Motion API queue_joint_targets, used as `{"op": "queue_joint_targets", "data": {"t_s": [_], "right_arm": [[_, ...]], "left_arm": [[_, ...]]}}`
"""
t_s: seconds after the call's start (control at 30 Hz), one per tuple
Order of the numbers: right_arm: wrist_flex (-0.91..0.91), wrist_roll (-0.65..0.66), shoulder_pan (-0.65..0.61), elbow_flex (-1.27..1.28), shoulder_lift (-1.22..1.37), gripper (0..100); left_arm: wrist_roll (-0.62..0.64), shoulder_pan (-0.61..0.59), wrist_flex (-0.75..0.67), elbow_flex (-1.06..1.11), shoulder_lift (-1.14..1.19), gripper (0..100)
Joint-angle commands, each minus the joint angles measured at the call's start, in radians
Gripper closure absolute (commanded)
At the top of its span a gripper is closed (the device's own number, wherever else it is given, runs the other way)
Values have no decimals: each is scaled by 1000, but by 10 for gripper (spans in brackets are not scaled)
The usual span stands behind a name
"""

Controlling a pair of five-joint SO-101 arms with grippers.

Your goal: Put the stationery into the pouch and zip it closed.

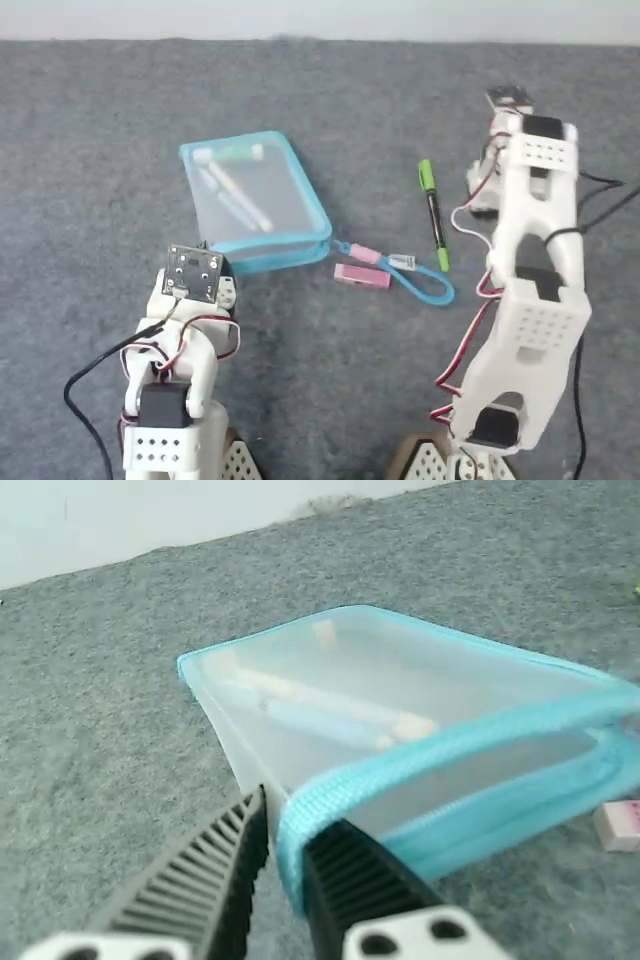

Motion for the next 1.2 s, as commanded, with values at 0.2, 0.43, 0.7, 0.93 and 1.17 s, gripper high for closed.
{"op": "queue_joint_targets", "data": {"t_s": [0.2,0.43,0.7,0.93,1.17], "right_arm": [[127,106,-116,-48,-137,989],[229,118,-222,-46,-237,988],[47,149,-245,310,-423,909],[-246,117,-245,678,-575,868],[-312,117,-240,646,-452,818]], "left_arm": [[-5,-3,-25,-12,-18,988],[-5,-5,-25,-12,-18,988],[-5,-3,-26,-12,-18,988],[-5,2,-28,-2,-18,988],[-5,2,-28,2,-18,988]]}}
